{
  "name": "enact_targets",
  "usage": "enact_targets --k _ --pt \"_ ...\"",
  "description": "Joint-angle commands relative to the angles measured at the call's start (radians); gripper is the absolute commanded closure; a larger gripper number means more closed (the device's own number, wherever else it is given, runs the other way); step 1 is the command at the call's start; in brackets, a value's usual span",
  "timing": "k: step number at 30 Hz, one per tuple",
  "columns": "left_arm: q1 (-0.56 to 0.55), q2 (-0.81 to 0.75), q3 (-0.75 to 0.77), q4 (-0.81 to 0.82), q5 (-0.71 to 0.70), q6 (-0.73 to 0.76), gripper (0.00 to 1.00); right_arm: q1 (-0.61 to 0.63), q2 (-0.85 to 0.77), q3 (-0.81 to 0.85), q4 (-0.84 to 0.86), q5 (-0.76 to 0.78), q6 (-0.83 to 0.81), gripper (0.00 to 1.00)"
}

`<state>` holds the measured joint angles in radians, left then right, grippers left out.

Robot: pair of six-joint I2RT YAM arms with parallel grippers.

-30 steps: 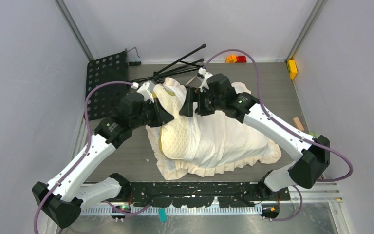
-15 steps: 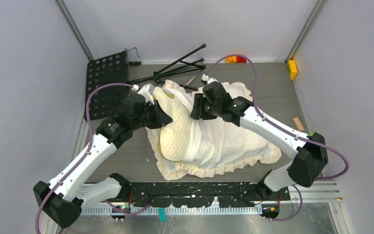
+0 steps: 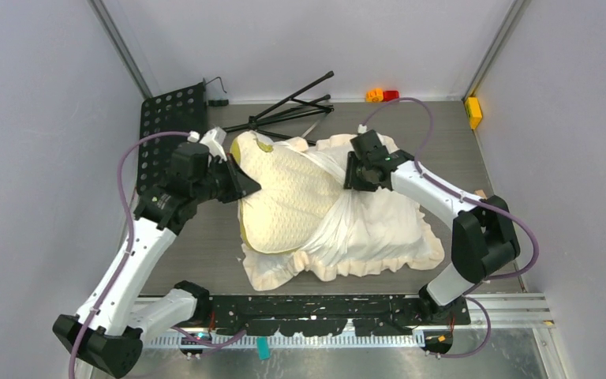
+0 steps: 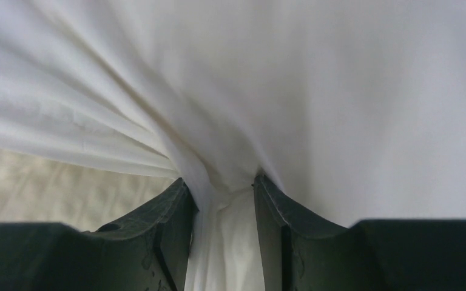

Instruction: Remove the pillowcase from the pillow

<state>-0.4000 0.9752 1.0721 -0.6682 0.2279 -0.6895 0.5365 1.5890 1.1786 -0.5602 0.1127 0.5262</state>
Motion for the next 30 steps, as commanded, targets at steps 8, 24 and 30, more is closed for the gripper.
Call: enact_targets --k 8,24,30 --pt "0.324 -0.049 0.226 -0.143 -0.027 0.141 1.00 -0.227 -0.100 -0.086 0.009 0.228 0.045 0.53" --pt "0.324 -0.040 -0.069 0.066 -0.011 0.028 1.00 -0.228 -0.356 -0.024 -0.086 0.007 0.027 0.16" --pt "0.325 -0.050 -0.163 0.085 -0.106 -0.066 1.00 -0.241 -0.497 -0.183 -0.092 0.152 0.116 0.08"
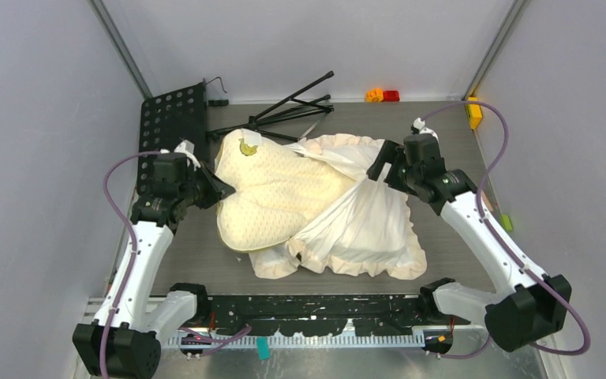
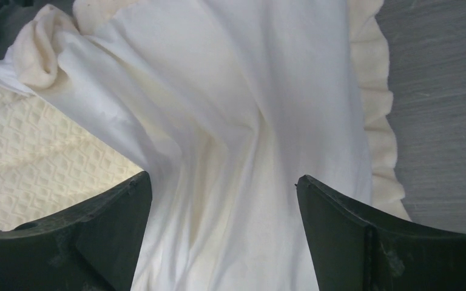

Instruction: Remove the pillowcase from the pillow

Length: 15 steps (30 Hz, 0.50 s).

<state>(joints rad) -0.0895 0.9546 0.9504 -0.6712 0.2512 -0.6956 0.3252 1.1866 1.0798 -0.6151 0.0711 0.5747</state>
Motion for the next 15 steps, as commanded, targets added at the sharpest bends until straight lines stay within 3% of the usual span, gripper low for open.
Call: enact_targets --k 1,4,9,15 --pt "0.014 -0.030 -0.058 0.094 -0.138 -0.074 1.00 -0.035 -0.113 -0.113 -0.038 0.200 0.076 0.07" --pt "0.014 -0.037 -0.107 0.105 -0.170 -0.112 1.00 -0.068 -0.151 -0.183 -0.055 0.178 0.120 0.04" --pt "0.013 -0.030 -0.128 0.019 -0.370 -0.210 1.00 -0.140 -0.202 -0.264 -0.072 0.098 0.161 0.04" --pt "0.013 0.020 -0.133 0.003 -0.335 -0.211 1.00 -0.147 -0.224 -0.324 -0.075 0.024 0.186 0.02"
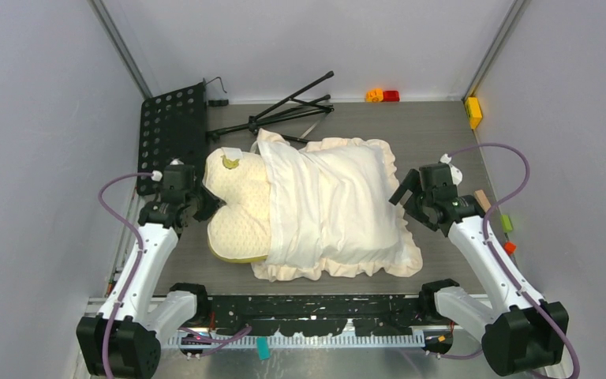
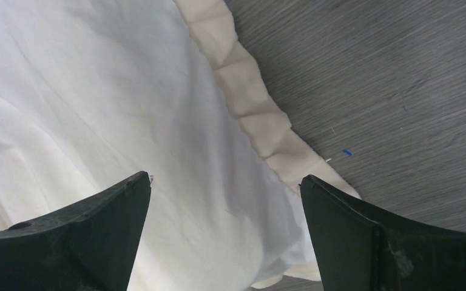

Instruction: Remove the pillowcase from the pillow

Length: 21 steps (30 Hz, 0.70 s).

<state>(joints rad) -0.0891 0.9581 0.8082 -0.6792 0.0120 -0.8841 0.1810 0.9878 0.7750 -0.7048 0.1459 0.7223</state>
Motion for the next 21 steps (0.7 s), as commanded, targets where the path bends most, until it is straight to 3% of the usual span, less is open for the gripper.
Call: enact_targets --k 1,6,12,14,16,21 --pt "0.013 0.020 0.004 0.015 -0.089 -0.026 1.00 -0.003 -0.024 -0.030 0.021 -0.068 0.040 0.02" --pt "0.014 0.010 -0.030 0.041 -0.084 -0.052 1.00 -0.004 -0.001 -0.082 0.083 -0.168 0.062 0.13" --pt "0.014 -0.035 -0.066 0.058 -0.085 -0.075 1.00 -0.003 0.031 -0.083 0.140 -0.149 0.100 0.60" --pt "0.014 -0.055 -0.072 0.062 -0.093 -0.071 1.00 -0.005 0.040 -0.068 0.160 -0.088 0.108 0.79" --pt "0.014 -0.068 -0.066 0.054 -0.111 -0.066 1.00 -0.006 0.056 -0.032 0.161 -0.036 0.106 0.93" --pt "0.014 -0.079 0.016 -0.011 -0.253 0.016 1.00 -0.028 0.103 0.101 0.125 0.088 0.082 1.00"
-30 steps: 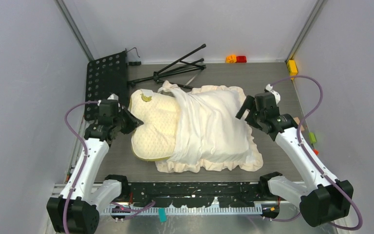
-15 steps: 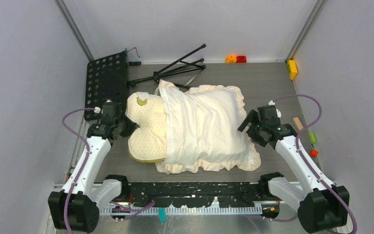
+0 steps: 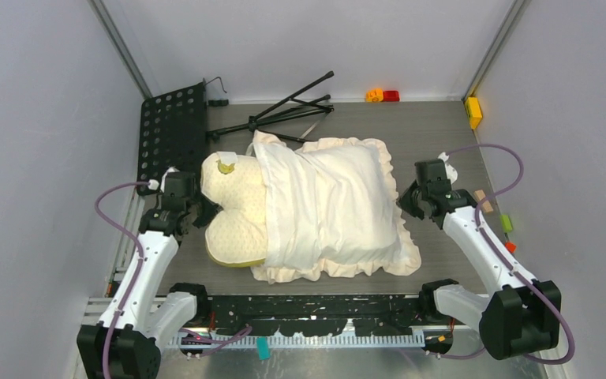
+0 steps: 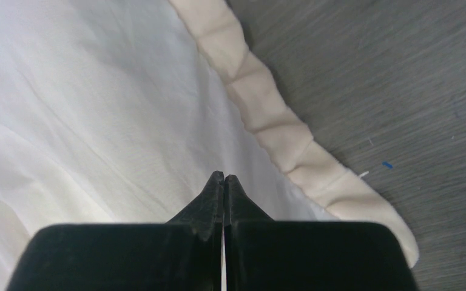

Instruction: Remove the pillowcase from the pillow

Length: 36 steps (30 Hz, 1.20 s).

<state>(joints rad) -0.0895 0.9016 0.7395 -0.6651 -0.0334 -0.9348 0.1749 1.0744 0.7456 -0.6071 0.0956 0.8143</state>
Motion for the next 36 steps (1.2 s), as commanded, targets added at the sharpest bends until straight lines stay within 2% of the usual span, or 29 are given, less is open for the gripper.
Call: enact_targets --k 1,6,9,11,12,13,15,16,17,19,24,29,36 --pt "0.013 -0.024 0.118 -0.040 -0.254 0.105 1.00 -0.029 0.020 0.155 0.022 0.161 -0.011 1.00" --pt "0.014 -0.050 0.211 -0.043 -0.439 0.238 1.00 -0.067 0.016 0.255 0.021 0.262 -0.016 1.00" --pt "0.014 -0.049 0.221 -0.048 -0.445 0.234 1.00 -0.070 0.005 0.292 0.018 0.297 -0.021 1.00" --pt "0.014 -0.049 0.202 -0.036 -0.420 0.226 1.00 -0.069 0.000 0.291 0.023 0.229 -0.029 1.00" --pt "0.014 -0.048 0.189 -0.025 -0.402 0.224 1.00 -0.069 0.002 0.281 0.043 0.153 -0.044 0.94" --pt "0.013 -0.046 0.173 -0.016 -0.386 0.221 1.00 -0.070 0.008 0.269 0.054 0.068 -0.063 0.78" --pt "0.014 -0.039 0.150 -0.006 -0.355 0.216 1.00 -0.070 0.024 0.239 0.065 -0.124 -0.098 0.30" --pt "0.013 -0.036 0.142 -0.005 -0.347 0.214 1.00 -0.070 0.032 0.220 0.067 -0.200 -0.108 0.18" --pt "0.014 -0.033 0.137 -0.005 -0.342 0.213 1.00 -0.070 0.035 0.196 0.069 -0.266 -0.113 0.14" --pt "0.014 -0.029 0.129 -0.003 -0.336 0.212 1.00 -0.069 0.027 0.138 0.072 -0.363 -0.120 0.12" --pt "0.014 -0.063 0.080 0.044 -0.309 0.211 1.00 -0.068 -0.041 -0.023 0.082 -0.484 -0.102 0.10" --pt "0.013 -0.101 0.008 0.134 -0.254 0.207 1.00 -0.064 -0.116 -0.153 0.120 -0.527 -0.051 0.10" --pt "0.013 -0.080 0.007 0.130 -0.241 0.217 1.00 -0.019 -0.111 -0.208 0.143 -0.561 -0.043 0.10"
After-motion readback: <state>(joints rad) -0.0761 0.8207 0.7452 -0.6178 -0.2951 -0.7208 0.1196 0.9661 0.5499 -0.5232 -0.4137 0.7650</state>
